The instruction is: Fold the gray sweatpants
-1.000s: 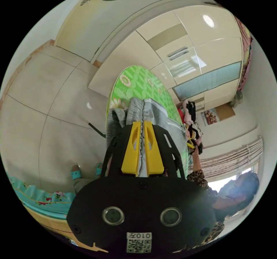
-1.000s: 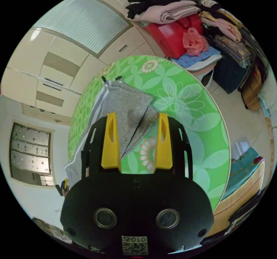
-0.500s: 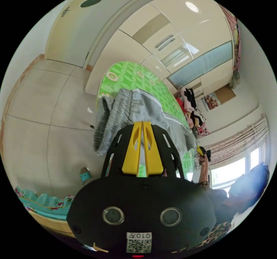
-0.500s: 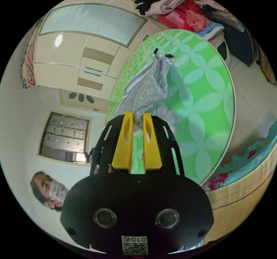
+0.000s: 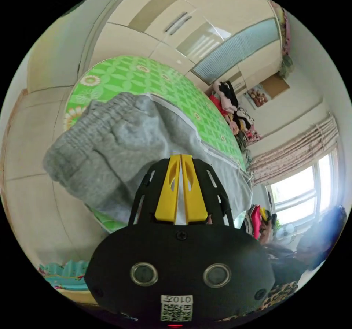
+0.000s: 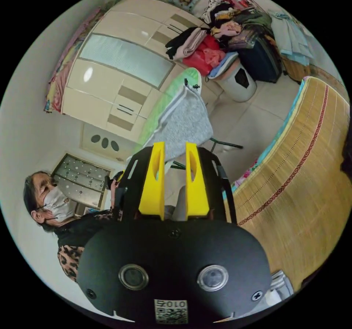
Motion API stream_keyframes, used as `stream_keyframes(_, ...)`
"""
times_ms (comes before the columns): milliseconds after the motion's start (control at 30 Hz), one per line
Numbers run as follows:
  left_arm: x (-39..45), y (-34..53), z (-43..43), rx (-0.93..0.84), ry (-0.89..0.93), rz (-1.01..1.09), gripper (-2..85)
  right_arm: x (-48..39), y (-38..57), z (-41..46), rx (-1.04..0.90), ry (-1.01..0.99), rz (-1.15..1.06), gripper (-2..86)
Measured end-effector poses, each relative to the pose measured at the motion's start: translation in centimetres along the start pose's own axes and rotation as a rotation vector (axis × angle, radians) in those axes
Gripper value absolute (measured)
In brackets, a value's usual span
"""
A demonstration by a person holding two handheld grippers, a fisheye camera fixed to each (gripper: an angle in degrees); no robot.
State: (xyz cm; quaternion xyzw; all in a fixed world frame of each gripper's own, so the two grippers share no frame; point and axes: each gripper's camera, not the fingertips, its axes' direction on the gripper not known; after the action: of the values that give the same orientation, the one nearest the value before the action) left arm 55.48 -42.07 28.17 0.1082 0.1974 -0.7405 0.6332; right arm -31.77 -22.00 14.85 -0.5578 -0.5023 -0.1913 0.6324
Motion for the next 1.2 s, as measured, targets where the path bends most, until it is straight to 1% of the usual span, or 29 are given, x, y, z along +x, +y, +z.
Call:
stream_keyframes(67, 2.1, 0.3, 1.1, -0.01, -0.04, 0.05, -0.2, -0.2, -2.1, 2.3, -0.067, 0.056, -0.061, 10.8)
stream_keyframes(133, 6.7, 0.3, 2.3, -0.06, -0.068, 0.232, -0.1, -0.2, -4.4, 4.8, -0.104, 0.077, -0.126, 11.7)
stream_keyframes(200, 10.4, 0.4, 3.5, -0.125, -0.09, 0.382, -0.1, 1.1, -7.6, 7.4, -0.076, 0.08, -0.144, 12.1)
stream_keyframes(233, 12.6, 0.5, 4.2, -0.154, -0.149, 0.448, -0.1, 1.5, -8.4, 8.0, -0.069, 0.078, -0.152, 12.2)
stream_keyframes(300, 15.4, 0.5, 5.4, -0.185, -0.216, 0.523, -0.2, 3.1, -11.1, 10.0, -0.041, 0.126, -0.145, 12.6)
stream_keyframes(333, 17.1, 0.4, 6.5, -0.23, -0.22, 0.569, -0.2, 3.5, -11.6, 10.4, -0.034, 0.139, -0.149, 12.8)
stream_keyframes(400, 19.4, 0.2, 8.1, -0.261, -0.239, 0.629, -0.2, 5.2, -13.3, 11.9, -0.053, 0.196, -0.126, 13.0)
stream_keyframes(533, 24.5, -0.8, 12.8, -0.309, -0.255, 0.739, -0.2, 6.5, -13.2, 13.2, -0.066, 0.144, -0.16, 12.1)
stream_keyframes(667, 28.9, -1.5, 17.8, -0.353, -0.255, 0.854, -0.1, 7.4, -11.4, 13.6, -0.073, 0.239, -0.229, 5.1)
stream_keyframes(733, 31.8, -1.5, 20.3, -0.341, -0.247, 0.938, 0.0, 7.7, -10.3, 12.4, -0.039, 0.25, -0.265, 4.4)
stream_keyframes(833, 35.4, -1.0, 22.2, -0.285, -0.223, 1.05, 0.2, 8.9, -8.2, 9.7, 0.027, 0.15, -0.289, 4.1)
stream_keyframes(900, 37.2, -0.8, 23.5, -0.264, -0.239, 1.11, 0.6, 10.3, -6.6, 7.5, 0.077, -0.005, -0.301, 4.0)
stream_keyframes(1000, 39.2, -0.8, 26.1, -0.293, -0.236, 1.169, 1.8, 12.0, -5.1, 5.5, 0.123, -0.152, -0.299, 4.0)
stream_keyframes(1067, 39.8, -0.9, 27.5, -0.317, -0.241, 1.191, 2.7, 12.3, -4.3, 4.8, 0.133, -0.189, -0.313, 4.0)
stream_keyframes(1133, 40.4, -1.0, 28.8, -0.347, -0.207, 1.218, 3.4, 12.3, -3.5, 4.2, 0.14, -0.207, -0.338, 4.0)
stream_keyframes(1200, 40.8, -1.1, 29.6, -0.356, -0.211, 1.234, 3.8, 11.6, -2.5, 3.7, 0.136, -0.206, -0.402, 4.0)
